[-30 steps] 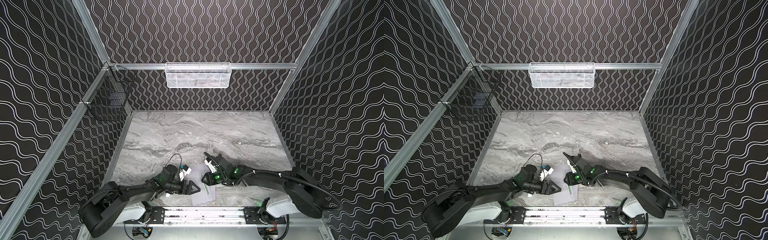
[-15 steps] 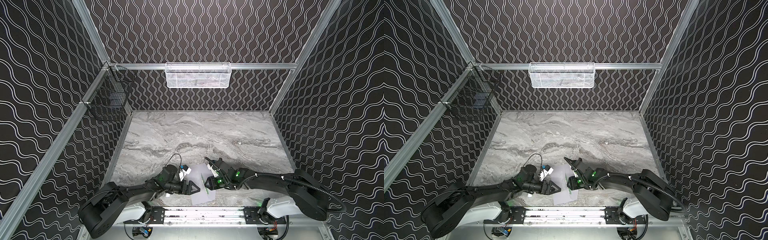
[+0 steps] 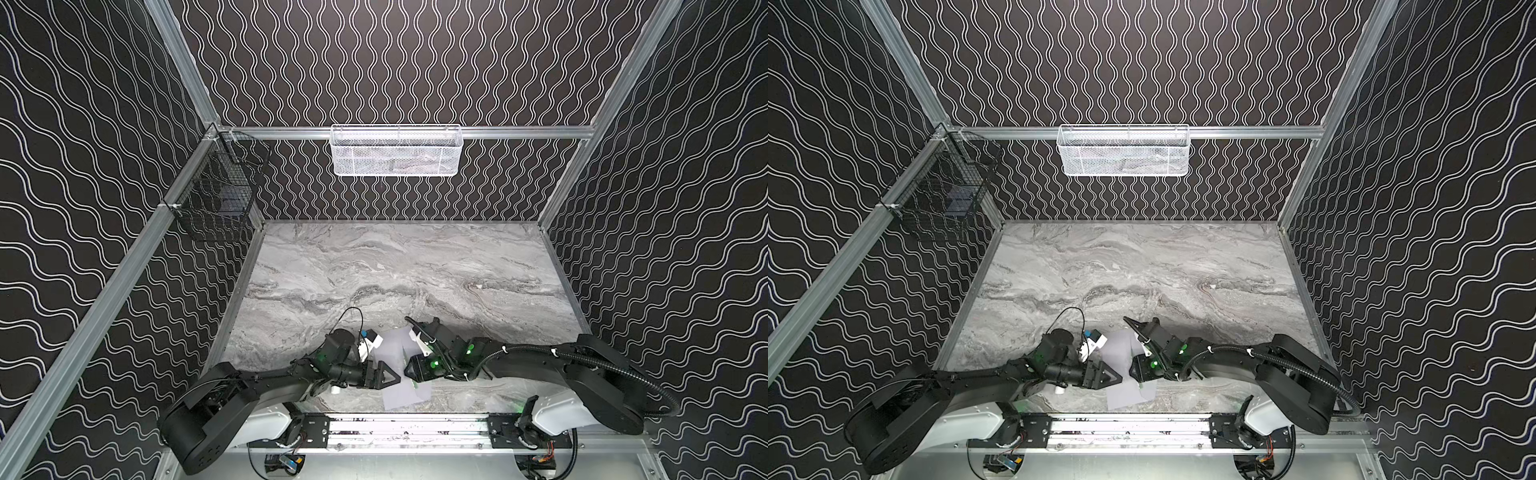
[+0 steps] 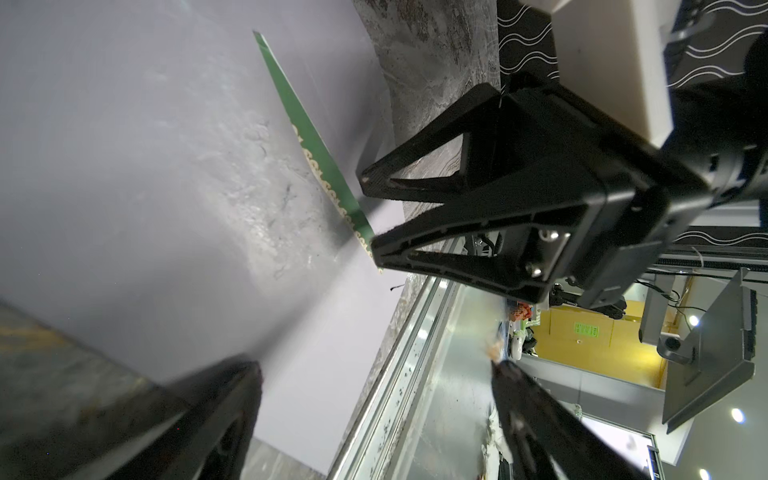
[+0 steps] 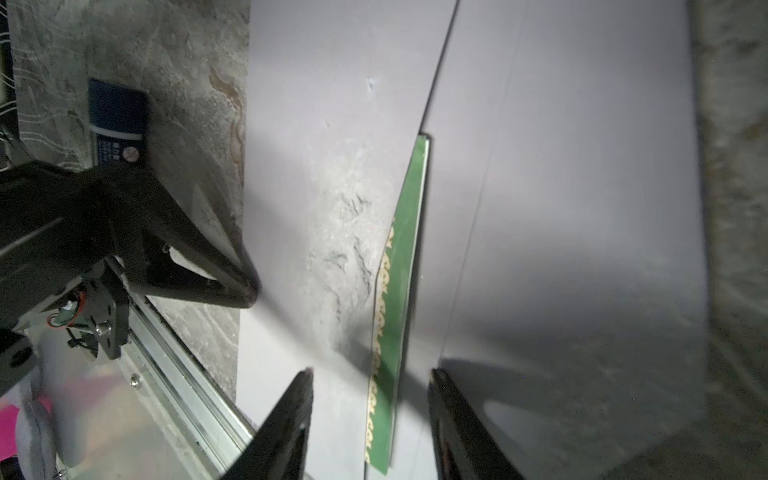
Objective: Place the letter into the envelope and seal it
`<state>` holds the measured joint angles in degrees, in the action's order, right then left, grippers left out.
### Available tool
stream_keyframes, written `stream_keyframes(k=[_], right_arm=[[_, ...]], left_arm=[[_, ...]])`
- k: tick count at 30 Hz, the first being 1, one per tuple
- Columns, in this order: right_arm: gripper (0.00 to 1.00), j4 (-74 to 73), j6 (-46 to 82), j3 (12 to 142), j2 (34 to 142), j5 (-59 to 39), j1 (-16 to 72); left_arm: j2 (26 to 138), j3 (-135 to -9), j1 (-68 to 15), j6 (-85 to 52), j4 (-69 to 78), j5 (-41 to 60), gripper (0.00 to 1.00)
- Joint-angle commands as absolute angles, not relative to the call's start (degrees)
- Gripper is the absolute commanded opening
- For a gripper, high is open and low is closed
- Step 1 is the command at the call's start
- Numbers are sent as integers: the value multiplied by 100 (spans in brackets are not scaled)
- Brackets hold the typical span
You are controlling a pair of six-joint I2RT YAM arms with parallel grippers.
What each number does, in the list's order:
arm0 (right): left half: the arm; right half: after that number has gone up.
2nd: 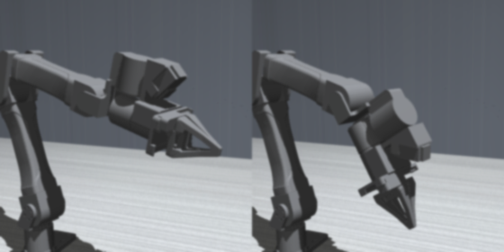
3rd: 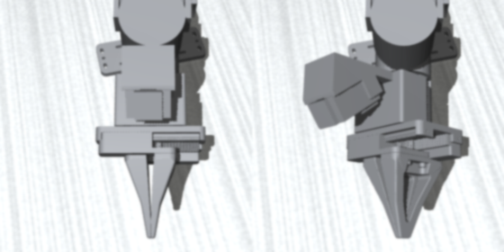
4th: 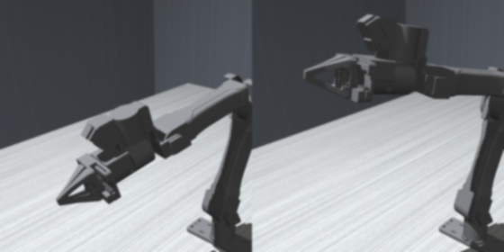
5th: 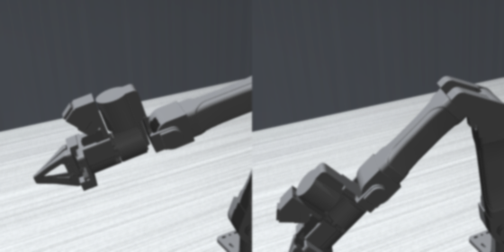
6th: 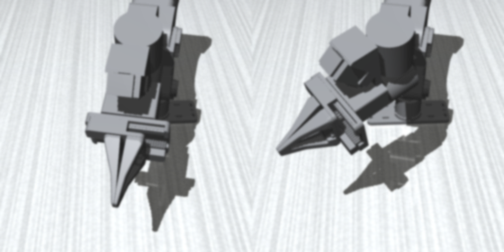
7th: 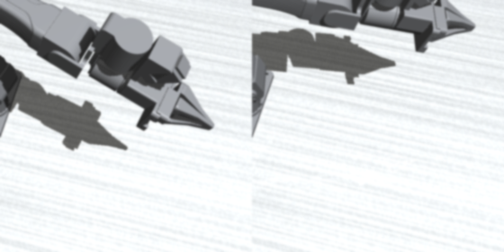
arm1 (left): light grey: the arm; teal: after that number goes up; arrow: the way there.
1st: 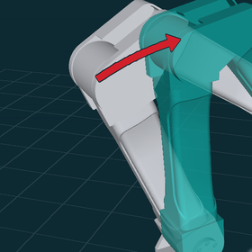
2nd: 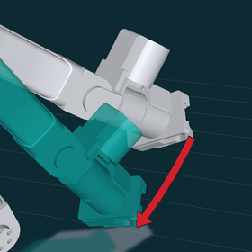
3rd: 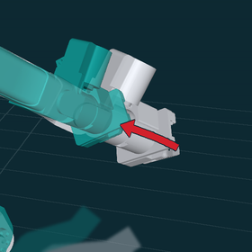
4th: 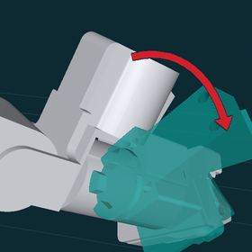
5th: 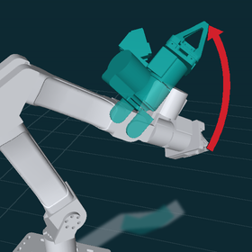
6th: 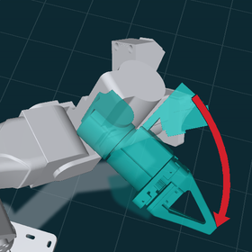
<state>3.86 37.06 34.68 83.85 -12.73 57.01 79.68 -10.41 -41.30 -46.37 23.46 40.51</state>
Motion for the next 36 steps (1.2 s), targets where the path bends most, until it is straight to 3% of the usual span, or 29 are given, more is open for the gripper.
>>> stream_keyframes(k=[1,11,17,27,31,36], right_arm=[[48,388,3709,3462,8341,-1323,5729],[49,1494,3418,3951,7624,-628,5715],[50,2303,3692,3548,6843,0,5745],[54,1416,4233,3063,7110,-560,6125],[47,1165,4194,3119,7556,-576,6170],[30,1232,4104,3240,7834,-374,6168]], left_arm=[[8032,-1045,-4122,-4522,1711,3568,92],[7938,-1116,-4123,-4544,1691,3547,93],[7472,-1906,-4116,-4456,923,3447,94],[7635,-2505,-4115,-4430,857,3403,95],[7719,-2466,-4090,-4369,820,3410,95],[7545,-2347,-3854,-4295,698,3487,96]])
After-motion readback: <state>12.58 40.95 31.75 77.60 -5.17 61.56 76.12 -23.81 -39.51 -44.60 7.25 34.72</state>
